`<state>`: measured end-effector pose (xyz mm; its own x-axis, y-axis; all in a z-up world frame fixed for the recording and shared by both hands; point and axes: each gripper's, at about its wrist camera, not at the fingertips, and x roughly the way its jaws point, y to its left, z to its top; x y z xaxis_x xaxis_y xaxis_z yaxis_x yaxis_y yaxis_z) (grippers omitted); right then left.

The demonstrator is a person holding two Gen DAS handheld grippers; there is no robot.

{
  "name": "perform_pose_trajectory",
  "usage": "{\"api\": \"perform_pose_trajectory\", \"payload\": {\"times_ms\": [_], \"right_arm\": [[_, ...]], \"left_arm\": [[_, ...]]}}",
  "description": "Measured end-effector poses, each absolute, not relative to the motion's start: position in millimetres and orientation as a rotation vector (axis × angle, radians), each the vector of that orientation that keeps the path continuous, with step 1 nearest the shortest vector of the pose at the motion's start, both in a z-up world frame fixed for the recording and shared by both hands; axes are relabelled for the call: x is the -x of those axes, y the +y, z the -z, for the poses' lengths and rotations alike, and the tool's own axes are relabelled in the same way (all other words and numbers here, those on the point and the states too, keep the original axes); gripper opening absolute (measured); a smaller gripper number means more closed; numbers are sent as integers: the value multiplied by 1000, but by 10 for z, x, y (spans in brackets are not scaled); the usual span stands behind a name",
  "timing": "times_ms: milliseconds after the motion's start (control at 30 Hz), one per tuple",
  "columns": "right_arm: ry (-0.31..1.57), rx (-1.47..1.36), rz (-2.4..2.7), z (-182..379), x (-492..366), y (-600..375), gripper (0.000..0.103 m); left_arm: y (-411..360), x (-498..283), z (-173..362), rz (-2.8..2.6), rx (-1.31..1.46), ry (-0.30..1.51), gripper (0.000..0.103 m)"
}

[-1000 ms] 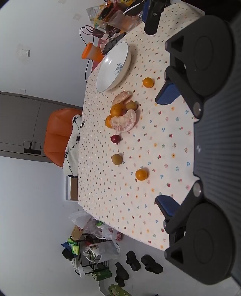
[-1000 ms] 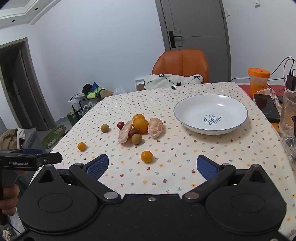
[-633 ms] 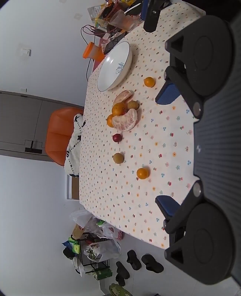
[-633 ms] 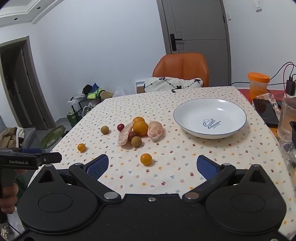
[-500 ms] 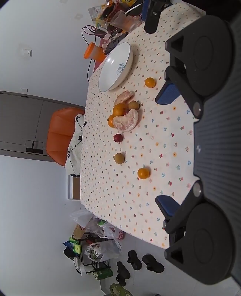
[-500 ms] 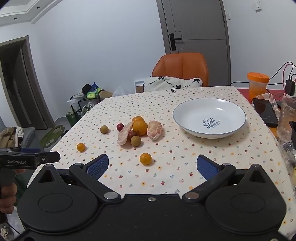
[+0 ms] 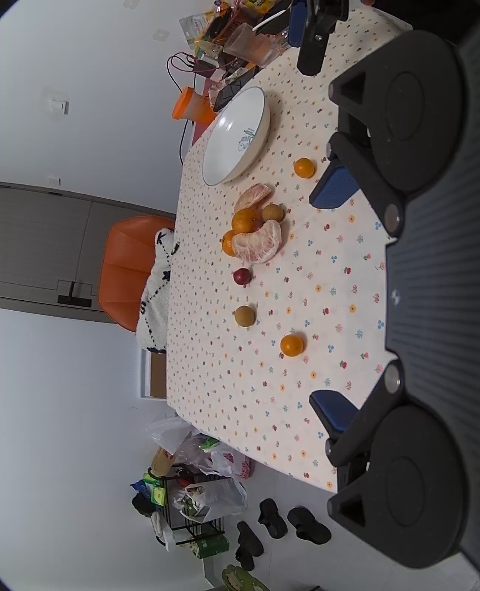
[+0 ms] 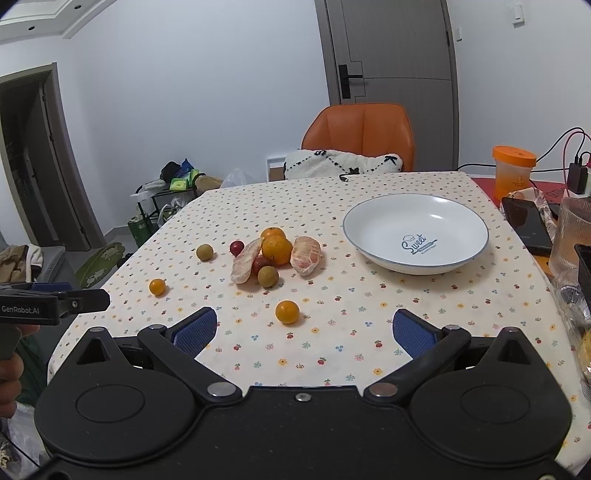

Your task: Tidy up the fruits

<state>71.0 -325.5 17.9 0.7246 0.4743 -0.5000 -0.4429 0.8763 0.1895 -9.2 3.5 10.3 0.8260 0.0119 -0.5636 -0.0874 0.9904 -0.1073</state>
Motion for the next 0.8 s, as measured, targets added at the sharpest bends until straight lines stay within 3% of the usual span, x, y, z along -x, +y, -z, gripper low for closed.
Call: {"api": "perform_pose_trajectory", "payload": {"times_ms": [800], "right_arm": [[564,-56,-506,-207,-702,-3287,103]], "left_arm": [[49,110,-122,-58,133,593,103]]}}
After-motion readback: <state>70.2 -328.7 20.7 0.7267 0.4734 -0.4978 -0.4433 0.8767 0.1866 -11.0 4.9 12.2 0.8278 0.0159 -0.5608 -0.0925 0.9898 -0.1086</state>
